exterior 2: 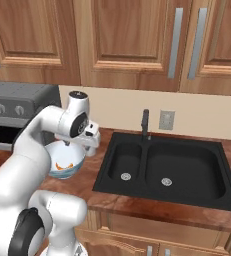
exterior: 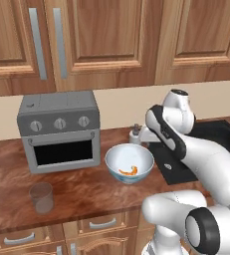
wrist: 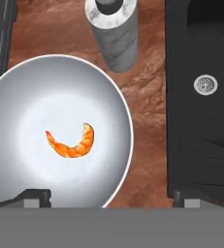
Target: Move the glass cup from next to the sink to the open cabinet. Then, move the bowl with the shrimp to the fridge to clear the area for faucet cleaning.
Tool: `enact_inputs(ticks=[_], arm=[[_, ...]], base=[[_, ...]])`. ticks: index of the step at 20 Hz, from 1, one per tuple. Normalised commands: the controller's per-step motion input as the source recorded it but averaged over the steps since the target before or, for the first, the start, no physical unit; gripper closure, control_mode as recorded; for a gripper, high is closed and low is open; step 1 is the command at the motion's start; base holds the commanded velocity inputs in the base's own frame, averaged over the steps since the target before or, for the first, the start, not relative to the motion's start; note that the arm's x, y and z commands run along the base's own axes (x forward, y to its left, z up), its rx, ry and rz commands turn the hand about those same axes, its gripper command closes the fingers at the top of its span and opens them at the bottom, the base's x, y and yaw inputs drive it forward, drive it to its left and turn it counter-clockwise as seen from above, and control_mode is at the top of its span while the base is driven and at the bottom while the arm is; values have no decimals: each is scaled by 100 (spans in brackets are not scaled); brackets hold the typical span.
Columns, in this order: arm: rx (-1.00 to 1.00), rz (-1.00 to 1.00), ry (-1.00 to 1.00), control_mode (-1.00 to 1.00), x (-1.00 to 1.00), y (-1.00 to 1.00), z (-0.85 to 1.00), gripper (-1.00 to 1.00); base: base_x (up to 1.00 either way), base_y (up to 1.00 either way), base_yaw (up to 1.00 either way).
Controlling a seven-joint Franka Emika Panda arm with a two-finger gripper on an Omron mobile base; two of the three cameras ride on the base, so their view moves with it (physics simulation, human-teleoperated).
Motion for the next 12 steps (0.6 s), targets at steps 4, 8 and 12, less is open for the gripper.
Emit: enact_inputs(ticks=[4,8,12], arm=[[0,0,0,-100,23,0,-38,-100],[0,0,0,-100,23,2,-48,-100],[0,0,0,-100,29,0,-52,-100]], base=[[0,0,0],[0,0,0],[0,0,0]])
